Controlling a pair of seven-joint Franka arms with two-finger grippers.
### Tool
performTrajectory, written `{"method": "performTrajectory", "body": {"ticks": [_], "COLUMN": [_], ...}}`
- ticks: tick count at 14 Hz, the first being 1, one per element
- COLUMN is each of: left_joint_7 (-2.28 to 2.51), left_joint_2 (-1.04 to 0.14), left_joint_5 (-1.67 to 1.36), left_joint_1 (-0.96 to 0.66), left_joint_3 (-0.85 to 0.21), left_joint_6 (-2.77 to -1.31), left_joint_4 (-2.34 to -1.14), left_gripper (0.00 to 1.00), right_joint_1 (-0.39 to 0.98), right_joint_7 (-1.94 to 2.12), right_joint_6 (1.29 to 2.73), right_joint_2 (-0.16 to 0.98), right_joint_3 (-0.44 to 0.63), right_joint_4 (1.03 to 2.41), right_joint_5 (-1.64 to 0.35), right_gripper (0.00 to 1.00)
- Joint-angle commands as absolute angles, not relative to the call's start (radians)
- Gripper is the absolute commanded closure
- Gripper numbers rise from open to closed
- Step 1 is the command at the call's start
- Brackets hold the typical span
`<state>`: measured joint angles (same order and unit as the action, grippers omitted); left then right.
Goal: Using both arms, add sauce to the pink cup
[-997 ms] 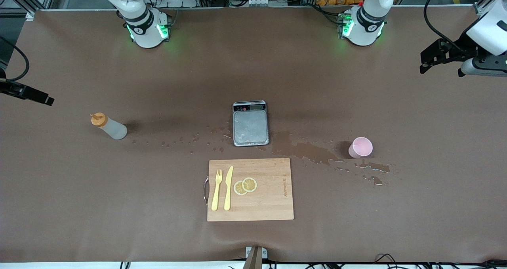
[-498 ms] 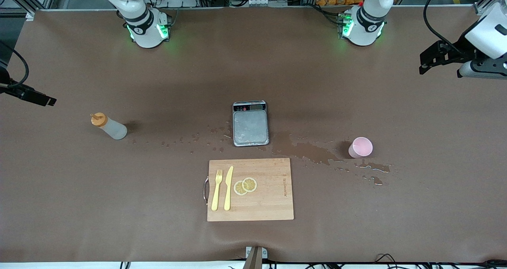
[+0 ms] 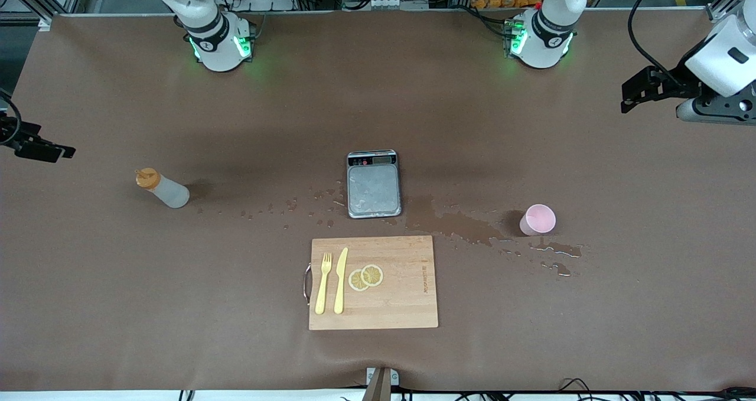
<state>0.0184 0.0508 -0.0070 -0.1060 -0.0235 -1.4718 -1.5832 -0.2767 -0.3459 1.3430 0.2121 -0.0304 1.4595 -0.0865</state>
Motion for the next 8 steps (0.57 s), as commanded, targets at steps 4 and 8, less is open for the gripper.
{"method": "performTrajectory", "body": {"ticks": [4, 8], "left_joint_7": [0.009, 0.009], "left_joint_2": [0.055, 0.049], "left_joint_5": [0.008, 0.003], "left_joint_1": [-0.094, -0.084], "left_joint_3": [-0.025, -0.025], "left_joint_6": [-1.466, -1.473], "left_joint_4": [-1.597, -1.6], "left_gripper": [0.0, 0.0], "right_joint_1": [-0.391, -0.492], "right_joint_7": [-0.36, -0.359], "right_joint_6": [1.307, 1.305], "right_joint_2": [0.313, 0.432], "right_joint_3": [-0.048, -0.048], "right_joint_4": [1.45, 1.443], "right_joint_5": [-0.236, -0.358], "right_gripper": [0.0, 0.0]}}
